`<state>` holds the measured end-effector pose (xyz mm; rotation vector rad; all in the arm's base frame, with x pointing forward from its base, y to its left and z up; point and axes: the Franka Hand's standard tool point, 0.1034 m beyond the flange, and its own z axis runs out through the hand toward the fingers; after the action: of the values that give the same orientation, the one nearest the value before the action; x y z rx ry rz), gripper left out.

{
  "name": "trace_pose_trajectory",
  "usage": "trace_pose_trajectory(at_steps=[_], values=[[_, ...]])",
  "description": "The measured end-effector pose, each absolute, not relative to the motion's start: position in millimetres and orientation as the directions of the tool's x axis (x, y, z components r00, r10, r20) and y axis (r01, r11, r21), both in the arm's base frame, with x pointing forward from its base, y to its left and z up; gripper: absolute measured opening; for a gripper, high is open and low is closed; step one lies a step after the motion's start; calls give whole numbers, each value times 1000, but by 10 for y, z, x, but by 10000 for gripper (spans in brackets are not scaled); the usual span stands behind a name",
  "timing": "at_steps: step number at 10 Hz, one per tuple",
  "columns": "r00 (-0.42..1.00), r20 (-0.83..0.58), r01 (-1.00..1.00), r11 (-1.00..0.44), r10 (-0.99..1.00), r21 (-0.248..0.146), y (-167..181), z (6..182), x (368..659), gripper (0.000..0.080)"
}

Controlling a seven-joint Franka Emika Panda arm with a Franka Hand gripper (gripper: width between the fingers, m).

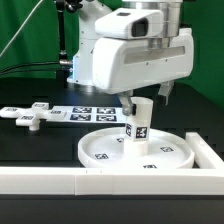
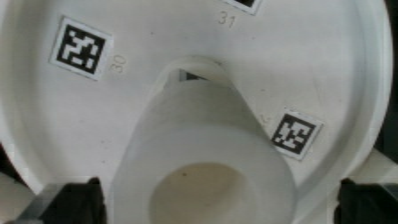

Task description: Assemble round table

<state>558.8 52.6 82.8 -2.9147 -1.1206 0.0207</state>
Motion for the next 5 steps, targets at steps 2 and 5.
trace_pose_trajectory(at_steps=[2, 5], values=[[575, -9, 818, -575, 818, -17, 541, 825, 5584, 649], [409, -14, 912, -409, 912, -22, 549, 822, 5570, 649]])
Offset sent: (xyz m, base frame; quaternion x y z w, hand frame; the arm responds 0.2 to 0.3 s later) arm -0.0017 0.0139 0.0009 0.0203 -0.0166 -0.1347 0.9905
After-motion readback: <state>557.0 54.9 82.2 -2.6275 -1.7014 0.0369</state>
